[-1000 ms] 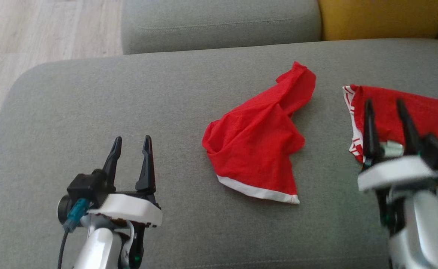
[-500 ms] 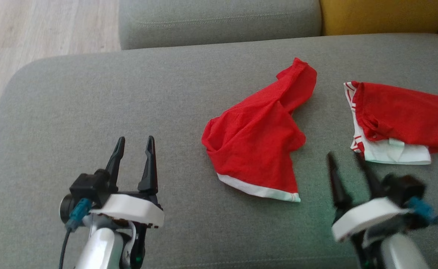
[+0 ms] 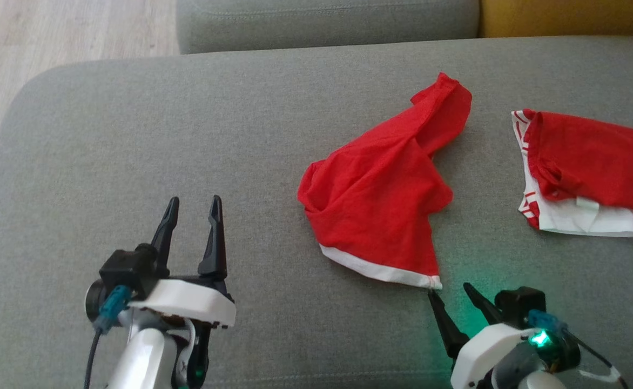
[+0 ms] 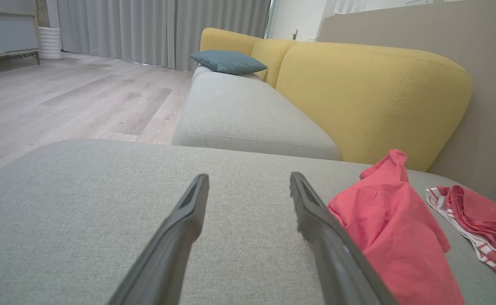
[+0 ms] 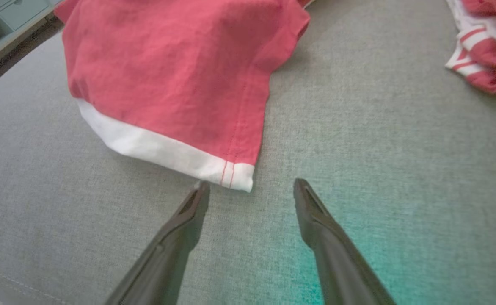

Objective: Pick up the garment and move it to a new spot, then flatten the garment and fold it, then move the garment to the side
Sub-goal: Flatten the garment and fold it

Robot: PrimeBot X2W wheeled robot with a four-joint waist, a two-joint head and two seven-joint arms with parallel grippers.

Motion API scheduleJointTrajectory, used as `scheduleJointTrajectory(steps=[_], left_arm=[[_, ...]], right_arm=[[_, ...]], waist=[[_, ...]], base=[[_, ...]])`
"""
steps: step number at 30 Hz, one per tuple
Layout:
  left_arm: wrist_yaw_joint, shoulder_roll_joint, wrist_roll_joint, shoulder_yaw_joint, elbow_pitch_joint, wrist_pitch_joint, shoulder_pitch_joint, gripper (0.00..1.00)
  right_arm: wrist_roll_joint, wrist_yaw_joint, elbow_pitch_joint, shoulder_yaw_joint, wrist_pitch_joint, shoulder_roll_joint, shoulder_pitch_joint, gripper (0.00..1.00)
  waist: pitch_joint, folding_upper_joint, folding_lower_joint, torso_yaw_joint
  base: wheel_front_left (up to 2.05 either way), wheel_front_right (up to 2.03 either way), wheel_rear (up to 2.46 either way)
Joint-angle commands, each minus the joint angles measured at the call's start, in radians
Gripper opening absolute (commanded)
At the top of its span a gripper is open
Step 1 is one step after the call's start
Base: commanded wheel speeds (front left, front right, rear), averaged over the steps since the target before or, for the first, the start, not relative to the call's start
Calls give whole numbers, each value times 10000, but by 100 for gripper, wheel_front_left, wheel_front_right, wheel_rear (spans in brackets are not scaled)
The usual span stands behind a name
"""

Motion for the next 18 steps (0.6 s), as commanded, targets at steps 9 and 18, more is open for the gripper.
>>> scheduleJointTrajectory(steps=[9, 18], left_arm=[[-126, 58, 152, 270, -198, -78, -617, 100], [-140, 58, 137, 242, -154, -78, -711, 100]], right_arm=[[139, 19, 415, 489, -314, -34, -903, 100], [-59, 19, 1077, 482, -516, -34, -1226, 100]], waist=[[202, -1, 0, 218], [351, -1, 0, 449]], base=[[0, 0, 0], [0, 0, 0]])
